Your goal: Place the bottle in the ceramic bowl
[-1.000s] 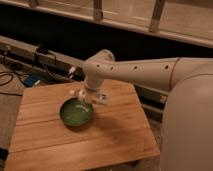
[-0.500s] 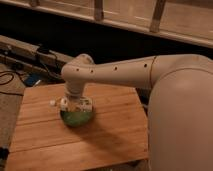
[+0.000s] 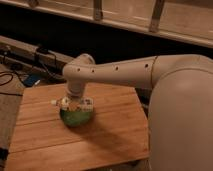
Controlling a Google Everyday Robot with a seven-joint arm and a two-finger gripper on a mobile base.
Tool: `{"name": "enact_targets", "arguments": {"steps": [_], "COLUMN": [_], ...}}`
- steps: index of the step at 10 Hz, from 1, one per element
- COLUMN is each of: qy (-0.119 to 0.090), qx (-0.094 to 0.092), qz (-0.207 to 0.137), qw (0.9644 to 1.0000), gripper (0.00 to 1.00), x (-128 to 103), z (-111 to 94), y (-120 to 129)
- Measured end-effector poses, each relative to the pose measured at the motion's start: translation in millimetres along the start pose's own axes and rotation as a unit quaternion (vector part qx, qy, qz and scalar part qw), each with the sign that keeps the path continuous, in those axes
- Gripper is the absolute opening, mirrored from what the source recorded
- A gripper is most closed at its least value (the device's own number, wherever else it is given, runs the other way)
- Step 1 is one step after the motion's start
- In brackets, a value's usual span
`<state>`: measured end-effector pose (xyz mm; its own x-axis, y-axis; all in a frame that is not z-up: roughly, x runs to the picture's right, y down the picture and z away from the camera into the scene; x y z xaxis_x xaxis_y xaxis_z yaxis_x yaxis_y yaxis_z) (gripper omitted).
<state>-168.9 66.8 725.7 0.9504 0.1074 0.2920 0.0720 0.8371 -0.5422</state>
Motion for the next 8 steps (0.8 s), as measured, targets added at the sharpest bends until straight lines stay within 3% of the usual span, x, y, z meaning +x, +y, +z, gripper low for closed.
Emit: {"name": "enact_targets", "arguments": {"steps": [2,8], "qy": [0.0,0.0], "qx": [-0.001,-0.001], "qz": [-0.001,-0.001], "qw": [1.0,1.0], "gripper": [0.78,0.8], "x": [-1.3,-1.4], "z": [0.6,0.6], "y": [0.4,0.3]}}
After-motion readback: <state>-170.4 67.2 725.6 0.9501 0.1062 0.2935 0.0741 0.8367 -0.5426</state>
